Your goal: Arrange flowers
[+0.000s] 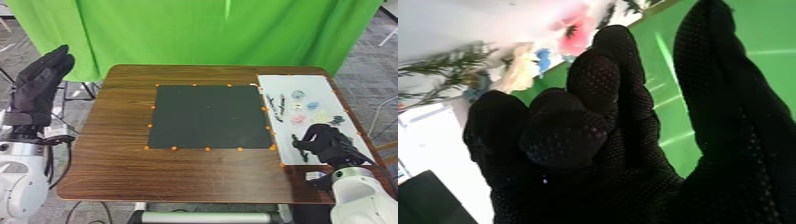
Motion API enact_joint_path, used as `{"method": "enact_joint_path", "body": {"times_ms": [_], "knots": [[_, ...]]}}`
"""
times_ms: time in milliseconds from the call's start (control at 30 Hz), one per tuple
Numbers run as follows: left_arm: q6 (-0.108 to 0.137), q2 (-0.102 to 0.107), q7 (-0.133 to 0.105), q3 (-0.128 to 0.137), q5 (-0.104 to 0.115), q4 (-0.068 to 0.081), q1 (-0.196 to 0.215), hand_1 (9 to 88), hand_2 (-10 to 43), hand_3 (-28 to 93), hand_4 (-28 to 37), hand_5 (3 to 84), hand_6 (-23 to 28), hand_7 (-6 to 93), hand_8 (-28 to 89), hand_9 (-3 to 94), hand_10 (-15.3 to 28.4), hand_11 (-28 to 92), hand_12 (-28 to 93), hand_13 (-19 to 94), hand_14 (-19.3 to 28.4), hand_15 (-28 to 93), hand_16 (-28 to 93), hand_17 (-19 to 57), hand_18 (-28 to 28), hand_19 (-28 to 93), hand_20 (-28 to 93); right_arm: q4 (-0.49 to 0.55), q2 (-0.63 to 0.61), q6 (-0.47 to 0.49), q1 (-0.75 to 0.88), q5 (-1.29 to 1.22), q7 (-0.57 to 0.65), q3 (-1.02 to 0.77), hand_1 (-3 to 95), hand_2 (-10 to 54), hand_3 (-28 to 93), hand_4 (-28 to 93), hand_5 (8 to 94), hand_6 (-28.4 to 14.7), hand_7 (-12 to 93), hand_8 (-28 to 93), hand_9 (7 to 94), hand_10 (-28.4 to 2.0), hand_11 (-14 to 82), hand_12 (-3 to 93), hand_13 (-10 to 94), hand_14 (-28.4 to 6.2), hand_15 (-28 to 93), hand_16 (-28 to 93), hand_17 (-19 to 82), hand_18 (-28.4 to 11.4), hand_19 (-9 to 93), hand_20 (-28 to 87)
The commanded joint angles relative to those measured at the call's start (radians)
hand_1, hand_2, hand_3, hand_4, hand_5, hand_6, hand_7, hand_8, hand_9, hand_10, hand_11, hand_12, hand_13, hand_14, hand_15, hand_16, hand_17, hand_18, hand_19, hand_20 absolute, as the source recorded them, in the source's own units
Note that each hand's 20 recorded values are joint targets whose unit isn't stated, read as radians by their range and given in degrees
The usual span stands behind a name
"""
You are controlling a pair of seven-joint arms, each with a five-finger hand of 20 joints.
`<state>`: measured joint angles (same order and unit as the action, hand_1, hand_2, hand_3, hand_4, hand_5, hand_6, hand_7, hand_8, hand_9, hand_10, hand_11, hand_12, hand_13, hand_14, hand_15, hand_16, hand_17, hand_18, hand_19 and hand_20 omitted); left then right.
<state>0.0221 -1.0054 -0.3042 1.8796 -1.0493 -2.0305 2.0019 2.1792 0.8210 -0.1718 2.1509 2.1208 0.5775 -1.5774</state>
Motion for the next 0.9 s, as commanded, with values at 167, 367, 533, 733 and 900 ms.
{"method": "enact_joint_path", "body": {"times_ms": [167, 367, 533, 733, 900], "knots": [[-0.024, -0.003, 0.019, 0.018, 0.017, -0.007, 0.004, 23.0, -4.9, 64, -18.1, 35.6, 2.1, 7.9, -7, 34.7, 11.7, 12, 14, 26, 14.3, 6, 3, 0.4, 8.7, 0, 12, -0.020, -0.004, 0.055, 0.002, -0.034, 0.038, -0.003, 48.4, -9.5, 55, -20, 51.9, 0.4, 56, 27, 70.7, -13.0, 56.3, 48.5, 85, -3.0, 70, 35, 61, -14.0, 93, 65], [-0.016, -0.002, 0.014, 0.016, 0.032, -0.009, 0.017, 23.3, -4.7, 64, -17.9, 35.6, 2.0, 7.8, -7, 34.5, 11.7, 12, 14, 26, 14.3, 6, 3, 0.5, 8.9, 0, 12, -0.042, 0.000, 0.068, -0.006, -0.034, 0.044, 0.013, 48.8, -9.5, 53, -18, 52.3, 0.4, 56, 28, 71.4, -12.8, 56.2, 48.5, 85, -2.9, 69, 35, 61, -14.0, 93, 65], [-0.021, -0.010, 0.018, 0.017, 0.029, -0.010, 0.020, 23.4, -4.6, 64, -17.7, 35.6, 2.0, 7.8, -7, 34.4, 11.7, 11, 14, 26, 14.4, 6, 3, 0.4, 9.0, 0, 12, -0.061, -0.003, 0.074, -0.022, -0.029, 0.059, 0.032, 48.9, -9.5, 53, -18, 52.7, 0.2, 55, 28, 71.6, -13.0, 55.8, 48.5, 86, -2.8, 69, 35, 62, -13.8, 93, 65], [-0.028, -0.011, 0.023, 0.017, 0.029, -0.010, 0.018, 23.4, -4.5, 64, -17.6, 35.7, 2.1, 7.7, -6, 34.3, 11.7, 11, 14, 26, 14.6, 6, 3, 0.4, 9.1, 1, 12, -0.075, 0.002, 0.080, -0.041, -0.026, 0.085, 0.065, 51.8, -9.5, 49, -15, 53.7, -0.3, 54, 28, 72.5, -13.1, 53.8, 46.7, 86, -2.4, 68, 35, 62, -13.2, 93, 63], [-0.036, -0.012, 0.031, 0.013, 0.027, -0.008, 0.011, 23.4, -4.4, 64, -17.5, 35.8, 2.1, 7.6, -6, 34.2, 11.7, 11, 14, 26, 14.6, 6, 3, 0.3, 9.3, 1, 12, -0.079, 0.006, 0.099, -0.054, -0.041, 0.110, 0.093, 63.5, -9.5, 34, -6, 54.1, -0.4, 53, 28, 74.0, -12.4, 48.5, 51.0, 89, -2.0, 65, 36, 64, -12.0, 93, 59]]}}
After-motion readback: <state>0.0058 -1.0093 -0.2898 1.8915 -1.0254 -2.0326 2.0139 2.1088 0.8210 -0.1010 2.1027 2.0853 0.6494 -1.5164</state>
